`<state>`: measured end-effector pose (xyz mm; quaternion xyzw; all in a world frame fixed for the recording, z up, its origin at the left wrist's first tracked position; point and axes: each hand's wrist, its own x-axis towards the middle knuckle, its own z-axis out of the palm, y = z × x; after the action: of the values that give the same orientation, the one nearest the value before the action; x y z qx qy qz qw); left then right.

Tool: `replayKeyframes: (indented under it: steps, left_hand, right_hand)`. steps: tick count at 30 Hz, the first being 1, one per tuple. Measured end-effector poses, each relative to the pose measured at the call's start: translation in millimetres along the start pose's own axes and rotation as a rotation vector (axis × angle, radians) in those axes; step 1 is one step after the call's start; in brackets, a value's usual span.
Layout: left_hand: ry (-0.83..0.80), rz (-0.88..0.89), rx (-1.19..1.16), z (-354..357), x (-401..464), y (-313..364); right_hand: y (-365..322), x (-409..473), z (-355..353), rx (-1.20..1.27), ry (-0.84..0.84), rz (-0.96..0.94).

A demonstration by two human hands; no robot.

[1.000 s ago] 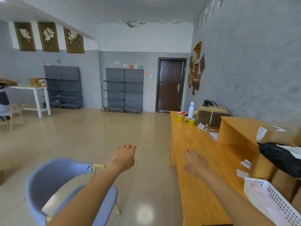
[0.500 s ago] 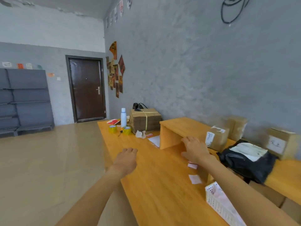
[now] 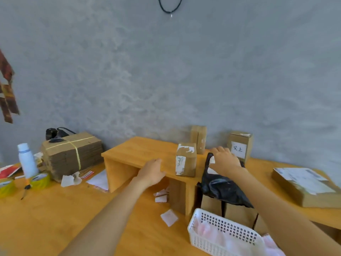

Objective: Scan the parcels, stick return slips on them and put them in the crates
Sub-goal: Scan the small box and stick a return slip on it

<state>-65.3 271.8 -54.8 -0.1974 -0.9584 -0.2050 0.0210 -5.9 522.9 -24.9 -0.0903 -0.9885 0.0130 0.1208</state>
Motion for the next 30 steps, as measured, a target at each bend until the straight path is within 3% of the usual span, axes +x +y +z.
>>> replayKeyframes:
  steps: [6,14,30]
  left_hand:
    - [-0.043,0.082,-0.245,14,69,13]
    - [-0.335,-0.061,-0.869,26,121,25]
    - [-0.345,-0.114,-1.095,37,110,22]
  right_hand:
    - [8,0,9,-0.058,-0.014,0.191]
    - [-20,-4,15,-0.122,0.003,0.377]
    - [-36,-33,1,-0.159,0.054,0.451]
